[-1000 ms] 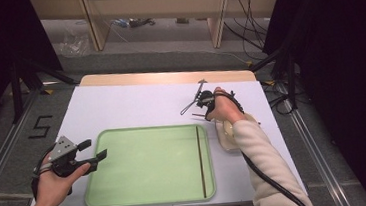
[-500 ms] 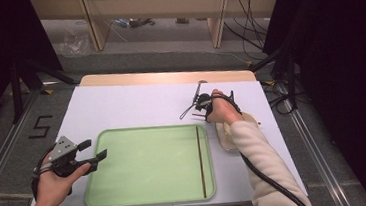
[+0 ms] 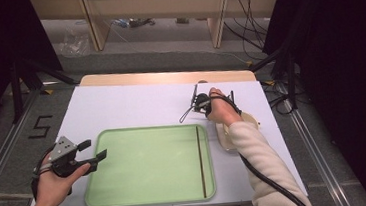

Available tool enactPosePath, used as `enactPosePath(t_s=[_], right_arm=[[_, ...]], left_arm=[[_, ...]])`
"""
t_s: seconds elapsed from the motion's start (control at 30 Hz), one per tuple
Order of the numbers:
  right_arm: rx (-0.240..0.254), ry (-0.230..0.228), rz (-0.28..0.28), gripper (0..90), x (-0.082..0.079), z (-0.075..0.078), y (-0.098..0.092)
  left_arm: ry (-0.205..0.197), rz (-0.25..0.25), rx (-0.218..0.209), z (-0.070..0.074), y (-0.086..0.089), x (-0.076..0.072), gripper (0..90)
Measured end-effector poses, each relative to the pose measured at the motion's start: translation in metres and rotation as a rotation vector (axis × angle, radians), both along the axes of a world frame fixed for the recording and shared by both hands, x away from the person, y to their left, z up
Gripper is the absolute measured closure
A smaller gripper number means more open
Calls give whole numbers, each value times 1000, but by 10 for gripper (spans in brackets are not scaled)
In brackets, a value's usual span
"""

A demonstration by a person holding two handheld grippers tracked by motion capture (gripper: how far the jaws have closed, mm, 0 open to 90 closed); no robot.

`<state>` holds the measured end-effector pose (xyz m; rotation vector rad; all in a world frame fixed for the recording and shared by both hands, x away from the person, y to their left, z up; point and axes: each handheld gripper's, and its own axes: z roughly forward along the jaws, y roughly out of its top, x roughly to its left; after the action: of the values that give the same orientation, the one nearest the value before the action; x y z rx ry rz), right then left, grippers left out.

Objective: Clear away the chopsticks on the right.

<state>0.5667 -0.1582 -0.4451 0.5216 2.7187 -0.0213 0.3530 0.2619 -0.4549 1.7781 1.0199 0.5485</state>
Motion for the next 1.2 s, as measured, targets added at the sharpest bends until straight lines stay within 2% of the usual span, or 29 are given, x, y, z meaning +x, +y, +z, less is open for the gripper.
enactPosePath(t_s=[0.1, 0.13, 0.17, 0.23, 0.27, 0.33, 0.43, 0.53, 0.63, 0.83, 0.93, 0.97, 1.03, 1.1, 1.13, 1.2], right_arm=[[8, -19, 1, 854, 0, 5, 0], [12, -42, -2, 857, 0, 8, 0], [28, -41, -22, 860, -1, 10, 1], [16, -58, -13, 865, 0, 15, 0], [5, -85, 1, 866, 1, 17, -2], [31, -90, -8, 866, 1, 21, -2], [41, -113, -5, 867, 2, 26, -2], [60, -115, -11, 867, 1, 31, -2], [105, -129, -56, 867, -2, 36, 0], [167, -163, -46, 867, -2, 52, 2], [207, -181, -68, 867, -4, 60, 3], [223, -188, -93, 867, -6, 62, 5], [249, -213, -81, 866, -6, 68, 7], [297, -207, -98, 866, -9, 73, 10], [321, -209, -124, 866, -11, 75, 13], [349, -214, -130, 866, -12, 79, 14]], left_arm=[[0, 1, -1, 0, 0, 0, 286], [0, 1, -1, 0, 0, 0, 286], [0, 1, -1, 0, 0, 0, 286], [0, 1, -1, 0, 0, 0, 286], [0, 1, 0, 0, 0, 0, 286], [-1, 1, 0, 0, 0, 0, 286], [0, 1, -1, 0, 0, 0, 285], [-1, 2, -1, 0, 0, 0, 286], [0, 1, 0, 0, 0, 0, 286], [0, 3, -1, 0, 0, 0, 286], [0, 3, 0, 0, 0, 0, 286], [-1, 3, -1, 0, 0, 0, 286], [-1, 3, -4, 0, 0, 0, 286], [-1, 3, -2, 0, 0, 0, 286], [-1, 3, -2, 0, 0, 0, 285], [-2, 2, -4, 0, 0, 0, 286]])
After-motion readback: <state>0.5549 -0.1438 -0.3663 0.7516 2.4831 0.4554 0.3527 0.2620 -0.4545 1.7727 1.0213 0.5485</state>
